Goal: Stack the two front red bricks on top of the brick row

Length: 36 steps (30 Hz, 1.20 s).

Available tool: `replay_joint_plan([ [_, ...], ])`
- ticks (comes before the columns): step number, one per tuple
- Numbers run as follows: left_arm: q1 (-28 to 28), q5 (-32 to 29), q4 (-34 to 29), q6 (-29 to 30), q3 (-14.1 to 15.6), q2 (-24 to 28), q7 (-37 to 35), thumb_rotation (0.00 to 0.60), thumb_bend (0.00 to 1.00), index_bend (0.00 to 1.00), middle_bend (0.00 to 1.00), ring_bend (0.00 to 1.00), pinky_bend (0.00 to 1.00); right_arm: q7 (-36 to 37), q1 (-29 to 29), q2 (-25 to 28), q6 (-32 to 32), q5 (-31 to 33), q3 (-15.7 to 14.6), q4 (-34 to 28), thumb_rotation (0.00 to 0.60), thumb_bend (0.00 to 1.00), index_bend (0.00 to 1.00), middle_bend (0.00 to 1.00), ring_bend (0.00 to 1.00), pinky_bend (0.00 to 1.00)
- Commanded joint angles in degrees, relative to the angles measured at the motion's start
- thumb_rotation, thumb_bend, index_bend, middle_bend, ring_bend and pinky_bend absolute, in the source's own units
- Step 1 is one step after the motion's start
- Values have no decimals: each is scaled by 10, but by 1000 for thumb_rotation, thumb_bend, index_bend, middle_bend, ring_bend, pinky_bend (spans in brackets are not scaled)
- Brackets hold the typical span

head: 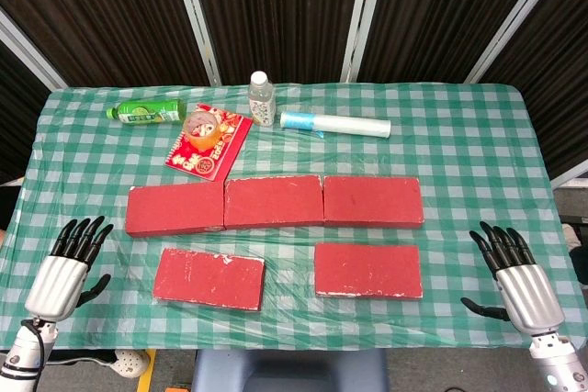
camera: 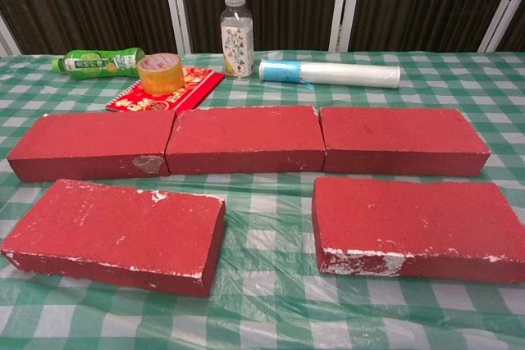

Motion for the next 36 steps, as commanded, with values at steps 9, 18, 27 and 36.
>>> replay_joint_plan([
  [9,-56,75,-42,-88,64,35,-131,600,268,0,0,0,59,10,0,5,1,-29,-15,1,547,120,0,0,0,0],
  [18,-132,162,-75,-139,91,29,-180,600,269,0,0,0,49,38,2,16,1,-62,-34,2,547,120,0,0,0,0],
  [27,-182,163,-90,-208,93,2,-176,600,261,0,0,0,20,53,6,22,-4,-70,-40,4,548,120,0,0,0,0],
  [36,-214,117,-56,-255,75,-22,-193,600,260,0,0,0,7,57,7,24,-8,-66,-39,4,547,120,0,0,0,0],
])
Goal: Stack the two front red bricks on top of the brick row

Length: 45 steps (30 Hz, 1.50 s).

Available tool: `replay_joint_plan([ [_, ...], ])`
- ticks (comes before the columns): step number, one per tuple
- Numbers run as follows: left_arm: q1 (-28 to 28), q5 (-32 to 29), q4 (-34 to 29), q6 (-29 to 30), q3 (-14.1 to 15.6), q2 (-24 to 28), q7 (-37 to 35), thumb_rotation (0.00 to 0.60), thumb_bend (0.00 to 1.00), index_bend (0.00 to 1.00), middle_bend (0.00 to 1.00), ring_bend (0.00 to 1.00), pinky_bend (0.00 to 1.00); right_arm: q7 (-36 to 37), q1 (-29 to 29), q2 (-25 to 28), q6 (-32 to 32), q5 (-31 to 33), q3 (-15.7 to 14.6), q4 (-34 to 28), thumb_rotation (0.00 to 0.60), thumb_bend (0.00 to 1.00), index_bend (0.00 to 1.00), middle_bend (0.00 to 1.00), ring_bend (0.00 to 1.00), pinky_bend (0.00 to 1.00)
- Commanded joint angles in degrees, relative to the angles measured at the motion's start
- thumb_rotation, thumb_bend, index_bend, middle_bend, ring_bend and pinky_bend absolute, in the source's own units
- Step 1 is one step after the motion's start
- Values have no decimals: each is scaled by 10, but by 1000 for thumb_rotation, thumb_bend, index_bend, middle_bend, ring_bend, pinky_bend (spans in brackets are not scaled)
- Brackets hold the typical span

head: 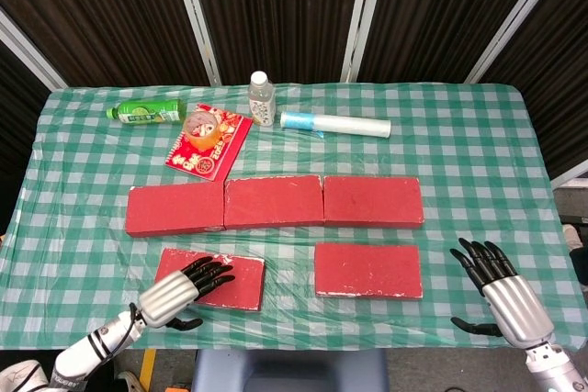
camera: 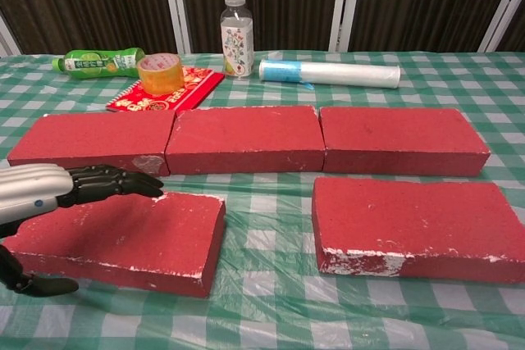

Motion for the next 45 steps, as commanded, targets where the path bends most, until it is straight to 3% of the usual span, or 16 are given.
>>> replay_joint_plan([
  [1,-13,-16,13,-14,-5,-5,-17,600,260,0,0,0,7,-1,0,0,-1,2,1,-1,547,120,0,0,0,0],
  [37,-55,-73,51,-61,14,-5,-76,600,248,0,0,0,9,-13,0,-4,-7,14,5,-5,546,120,0,0,0,0],
  [45,-68,-94,55,-96,18,-5,-80,600,250,0,0,0,20,-17,1,-6,-11,18,7,-5,548,120,0,0,0,0],
])
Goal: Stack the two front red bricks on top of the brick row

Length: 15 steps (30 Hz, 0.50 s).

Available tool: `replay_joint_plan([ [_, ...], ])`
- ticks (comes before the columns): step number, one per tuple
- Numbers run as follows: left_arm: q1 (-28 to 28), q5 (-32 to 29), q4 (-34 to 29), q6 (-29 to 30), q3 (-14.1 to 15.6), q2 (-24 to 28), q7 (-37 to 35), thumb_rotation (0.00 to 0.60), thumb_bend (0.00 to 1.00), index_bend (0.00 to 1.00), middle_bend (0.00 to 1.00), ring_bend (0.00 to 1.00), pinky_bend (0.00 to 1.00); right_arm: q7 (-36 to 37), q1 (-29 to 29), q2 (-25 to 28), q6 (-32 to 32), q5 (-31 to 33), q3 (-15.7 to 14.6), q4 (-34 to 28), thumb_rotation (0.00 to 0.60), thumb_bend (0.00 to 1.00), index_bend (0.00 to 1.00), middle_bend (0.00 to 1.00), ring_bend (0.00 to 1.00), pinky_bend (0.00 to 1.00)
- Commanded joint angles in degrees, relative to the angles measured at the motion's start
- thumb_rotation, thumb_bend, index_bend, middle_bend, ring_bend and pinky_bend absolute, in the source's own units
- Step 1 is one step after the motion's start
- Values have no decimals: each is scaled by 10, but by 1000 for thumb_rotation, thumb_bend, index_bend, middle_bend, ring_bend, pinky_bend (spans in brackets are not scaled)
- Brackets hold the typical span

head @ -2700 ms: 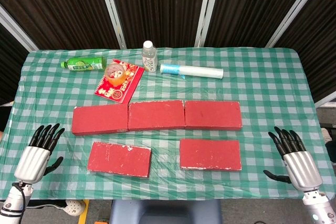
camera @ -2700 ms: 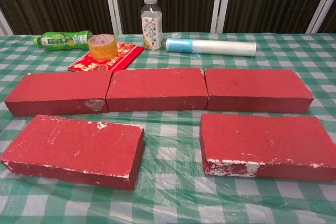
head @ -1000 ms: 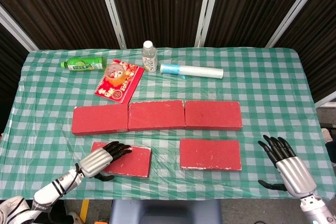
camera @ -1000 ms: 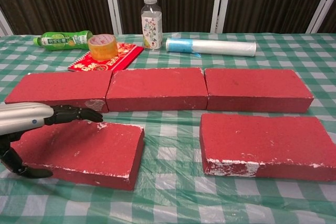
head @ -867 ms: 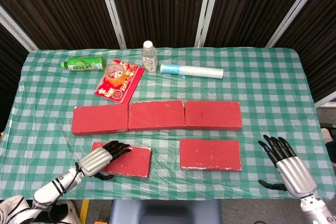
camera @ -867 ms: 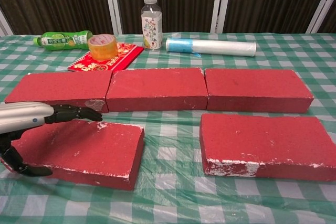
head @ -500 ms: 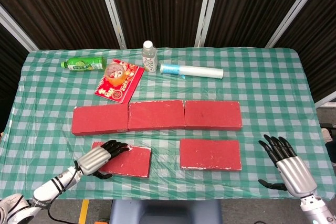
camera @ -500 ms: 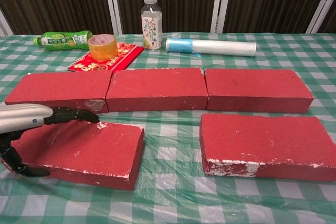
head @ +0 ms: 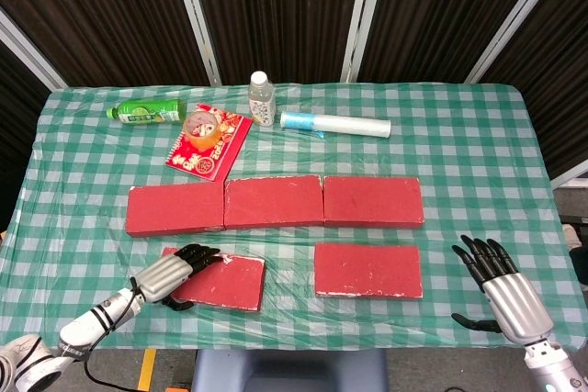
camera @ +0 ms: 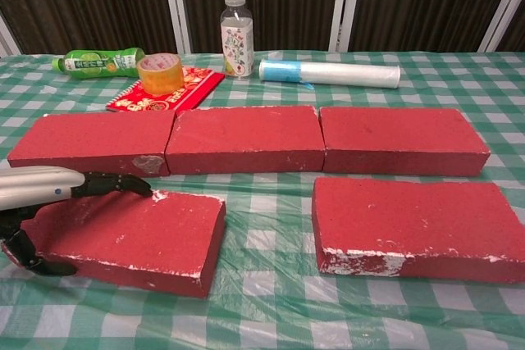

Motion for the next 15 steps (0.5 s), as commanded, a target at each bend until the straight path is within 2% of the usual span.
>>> replay_joint_plan([
  [1,-5,-7,0,-9,1,1,-3,600,251,0,0,0,26,-1,0,0,-1,1,0,0,547,119,0,0,0,0],
  [3,-5,-10,0,-9,1,1,-3,600,253,0,0,3,56,-2,0,-1,-1,1,0,-1,547,120,0,0,0,0],
  [5,-3,-10,3,-2,0,-1,-1,600,253,0,32,66,150,-2,0,-1,-2,2,1,-1,547,120,0,0,0,0],
  [8,2,-6,9,17,-2,-5,0,600,253,0,194,222,353,-4,1,-2,-3,2,1,-2,547,119,0,0,0,0],
  [10,6,-3,12,29,-3,-7,3,600,258,0,347,353,502,-4,0,-2,-2,2,1,-2,547,120,0,0,0,0],
  [13,11,-3,11,39,-3,-6,12,600,259,0,457,446,593,-3,0,-2,-2,2,0,-2,546,120,0,0,0,0],
  [15,13,-3,4,43,-3,-2,18,600,259,0,481,465,611,-3,0,-2,-2,1,0,-2,547,120,0,0,0,0],
])
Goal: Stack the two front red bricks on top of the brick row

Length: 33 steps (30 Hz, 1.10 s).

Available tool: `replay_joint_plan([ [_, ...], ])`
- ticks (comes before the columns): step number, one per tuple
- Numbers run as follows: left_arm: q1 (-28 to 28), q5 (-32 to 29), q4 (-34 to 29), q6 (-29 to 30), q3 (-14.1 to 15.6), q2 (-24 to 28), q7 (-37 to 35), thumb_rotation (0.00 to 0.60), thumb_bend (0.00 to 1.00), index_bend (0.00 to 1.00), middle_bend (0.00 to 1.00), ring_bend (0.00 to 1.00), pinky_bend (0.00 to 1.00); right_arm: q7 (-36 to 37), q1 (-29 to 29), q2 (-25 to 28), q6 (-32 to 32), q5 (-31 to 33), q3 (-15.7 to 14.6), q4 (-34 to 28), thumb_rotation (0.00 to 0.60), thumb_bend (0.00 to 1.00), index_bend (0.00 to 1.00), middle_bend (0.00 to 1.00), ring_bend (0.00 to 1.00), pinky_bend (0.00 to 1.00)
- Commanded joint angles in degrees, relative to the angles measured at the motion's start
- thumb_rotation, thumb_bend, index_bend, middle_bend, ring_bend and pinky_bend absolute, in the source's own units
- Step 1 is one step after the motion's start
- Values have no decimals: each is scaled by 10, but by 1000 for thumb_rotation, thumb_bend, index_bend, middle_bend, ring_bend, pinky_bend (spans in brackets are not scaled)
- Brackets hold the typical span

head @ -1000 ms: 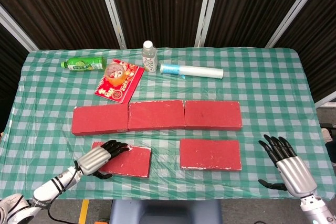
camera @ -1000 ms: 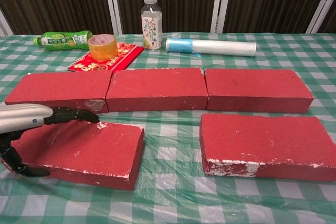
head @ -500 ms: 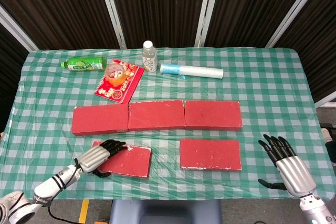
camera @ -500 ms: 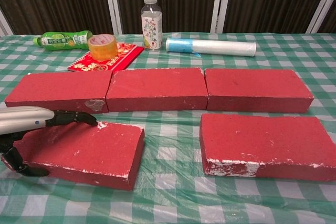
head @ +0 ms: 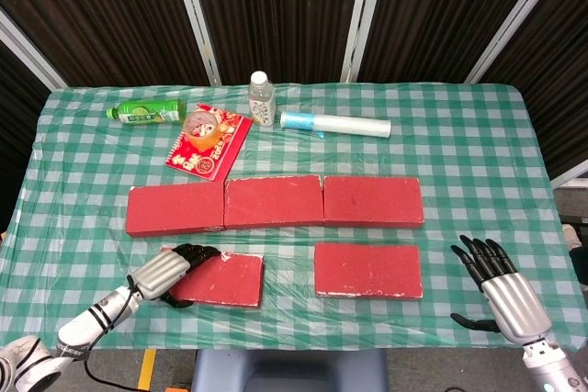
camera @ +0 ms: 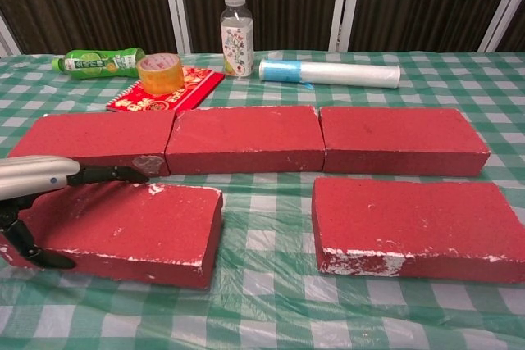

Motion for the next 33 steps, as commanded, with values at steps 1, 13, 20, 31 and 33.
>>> replay_joint_plan([
  [1,4,0,-11,9,-1,7,10,600,258,0,487,470,615,1,0,0,0,0,0,0,546,120,0,0,0,0],
  [13,-2,-46,-107,39,-69,57,112,600,265,0,515,496,635,6,3,2,-6,5,1,2,547,120,0,0,0,0],
  [20,-60,-144,-63,-49,-147,28,152,600,268,0,515,495,631,-5,5,-1,-15,17,6,-1,547,120,0,0,0,0],
  [31,-110,-224,39,-150,-189,-13,92,600,270,0,514,495,623,-15,10,-5,-30,45,16,-2,549,120,0,0,0,0],
  [33,-112,-219,49,-149,-188,-16,83,600,269,0,513,495,623,-19,11,-7,-34,51,19,-2,547,120,0,0,0,0],
])
